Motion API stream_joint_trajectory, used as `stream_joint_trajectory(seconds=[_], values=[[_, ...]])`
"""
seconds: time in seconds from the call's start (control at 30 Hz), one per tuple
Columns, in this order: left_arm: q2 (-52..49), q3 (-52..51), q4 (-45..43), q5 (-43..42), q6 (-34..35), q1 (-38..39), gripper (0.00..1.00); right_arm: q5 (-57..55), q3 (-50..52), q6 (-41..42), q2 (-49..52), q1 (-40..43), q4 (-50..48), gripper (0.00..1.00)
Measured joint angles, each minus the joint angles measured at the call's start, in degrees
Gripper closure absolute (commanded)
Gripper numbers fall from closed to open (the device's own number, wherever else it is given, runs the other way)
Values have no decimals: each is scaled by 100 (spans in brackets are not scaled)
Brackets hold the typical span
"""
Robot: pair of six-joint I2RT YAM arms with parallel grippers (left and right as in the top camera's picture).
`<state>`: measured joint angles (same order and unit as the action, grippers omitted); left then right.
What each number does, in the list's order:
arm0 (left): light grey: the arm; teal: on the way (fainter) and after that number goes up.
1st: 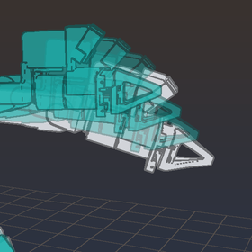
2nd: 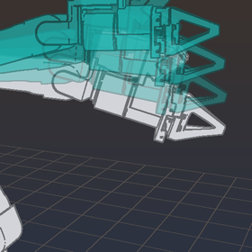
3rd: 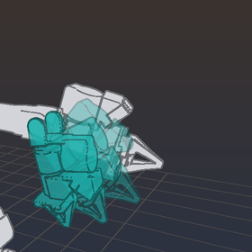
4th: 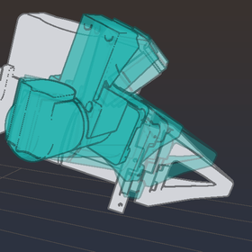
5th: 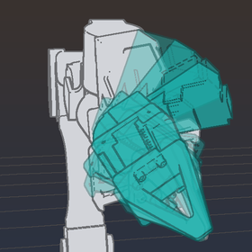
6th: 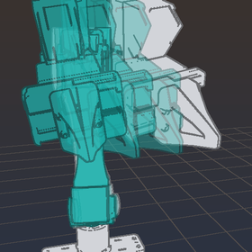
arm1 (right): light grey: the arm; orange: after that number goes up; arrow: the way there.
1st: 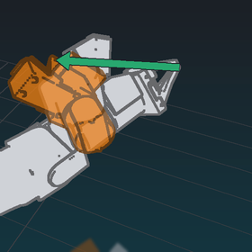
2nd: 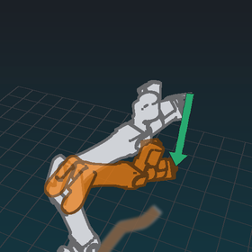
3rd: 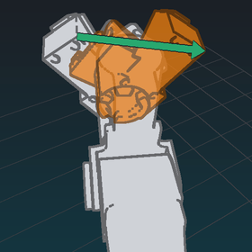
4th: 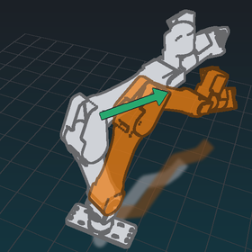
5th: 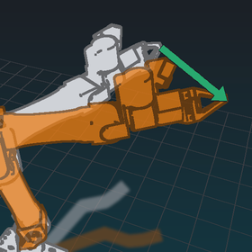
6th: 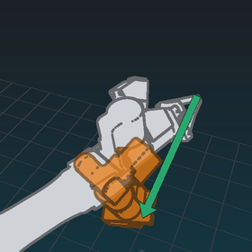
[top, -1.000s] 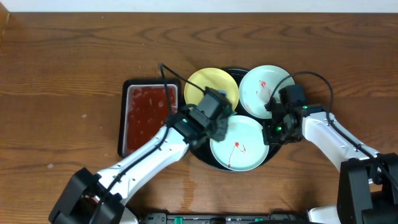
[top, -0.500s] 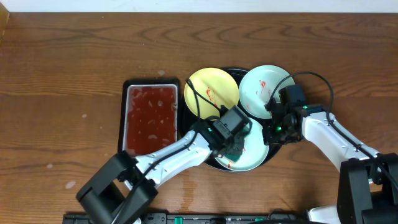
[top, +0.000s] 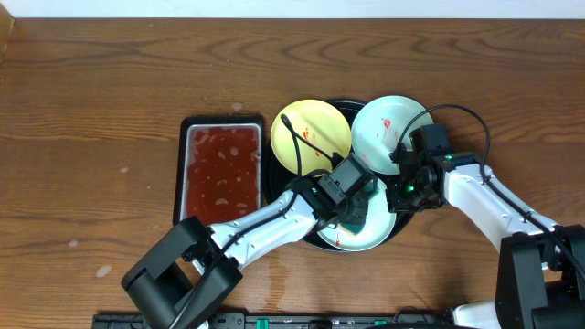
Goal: Clean dirty plates on tray and stack at the side
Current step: 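Scrub the front plate with the sponge while the right gripper holds its rim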
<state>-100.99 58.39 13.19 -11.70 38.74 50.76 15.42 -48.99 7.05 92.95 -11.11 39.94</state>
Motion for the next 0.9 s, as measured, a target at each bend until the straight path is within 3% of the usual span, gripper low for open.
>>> stream_joint_trajectory(seconds=[0.5,0.9], values=[[-120,9,-118,7,212,116,92,11,-2,0,0,0,85,99],[-173,328,1047,1119,-264,199,92,214,-2,2,0,-9,109,99]])
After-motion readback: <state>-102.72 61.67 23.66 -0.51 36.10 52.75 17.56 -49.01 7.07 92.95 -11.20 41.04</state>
